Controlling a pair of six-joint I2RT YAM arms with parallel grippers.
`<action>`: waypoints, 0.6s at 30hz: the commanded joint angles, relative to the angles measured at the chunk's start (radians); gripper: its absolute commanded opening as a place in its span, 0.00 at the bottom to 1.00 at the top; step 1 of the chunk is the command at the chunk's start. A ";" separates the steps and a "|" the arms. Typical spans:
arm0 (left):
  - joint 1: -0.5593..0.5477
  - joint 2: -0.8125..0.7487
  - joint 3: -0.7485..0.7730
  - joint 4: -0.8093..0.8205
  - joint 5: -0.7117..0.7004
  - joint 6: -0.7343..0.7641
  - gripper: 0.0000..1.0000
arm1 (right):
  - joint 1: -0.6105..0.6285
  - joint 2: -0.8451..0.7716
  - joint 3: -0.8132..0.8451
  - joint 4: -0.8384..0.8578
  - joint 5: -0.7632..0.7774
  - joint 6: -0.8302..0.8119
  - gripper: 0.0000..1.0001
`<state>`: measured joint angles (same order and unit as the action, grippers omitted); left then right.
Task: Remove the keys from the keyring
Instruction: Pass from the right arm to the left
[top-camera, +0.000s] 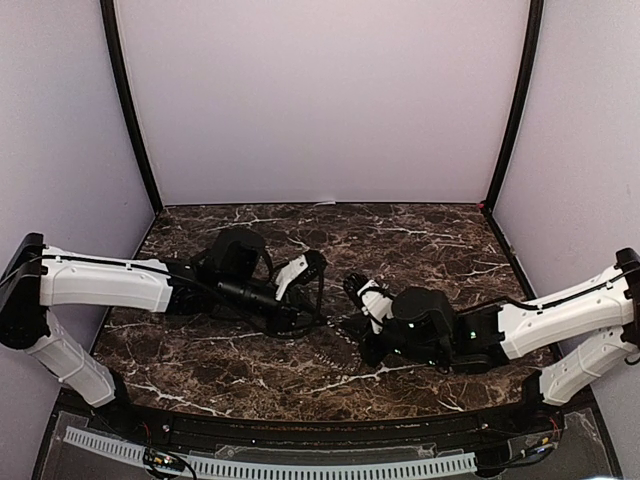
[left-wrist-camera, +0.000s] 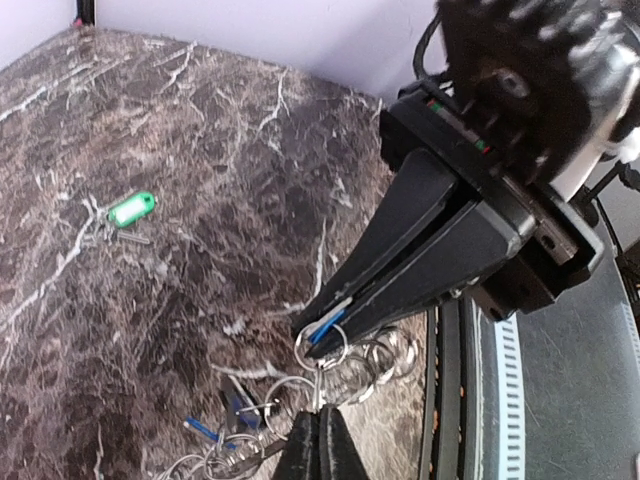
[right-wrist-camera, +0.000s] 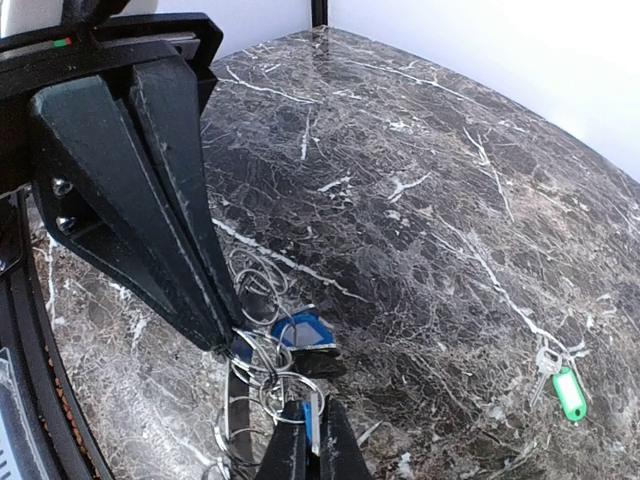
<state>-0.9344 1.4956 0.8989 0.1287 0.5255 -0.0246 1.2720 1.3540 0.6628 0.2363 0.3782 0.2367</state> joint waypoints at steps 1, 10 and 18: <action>-0.004 -0.070 0.065 -0.269 0.001 0.067 0.00 | -0.002 0.014 0.036 0.008 -0.033 -0.050 0.00; -0.005 -0.060 0.143 -0.471 0.020 0.142 0.00 | -0.029 0.105 -0.049 0.341 -0.273 0.071 0.00; -0.004 -0.058 0.171 -0.517 0.050 0.174 0.00 | -0.069 0.041 -0.166 0.476 -0.364 0.125 0.34</action>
<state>-0.9360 1.4601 1.0336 -0.3237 0.5381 0.1127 1.2308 1.4544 0.5632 0.5598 0.0952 0.3164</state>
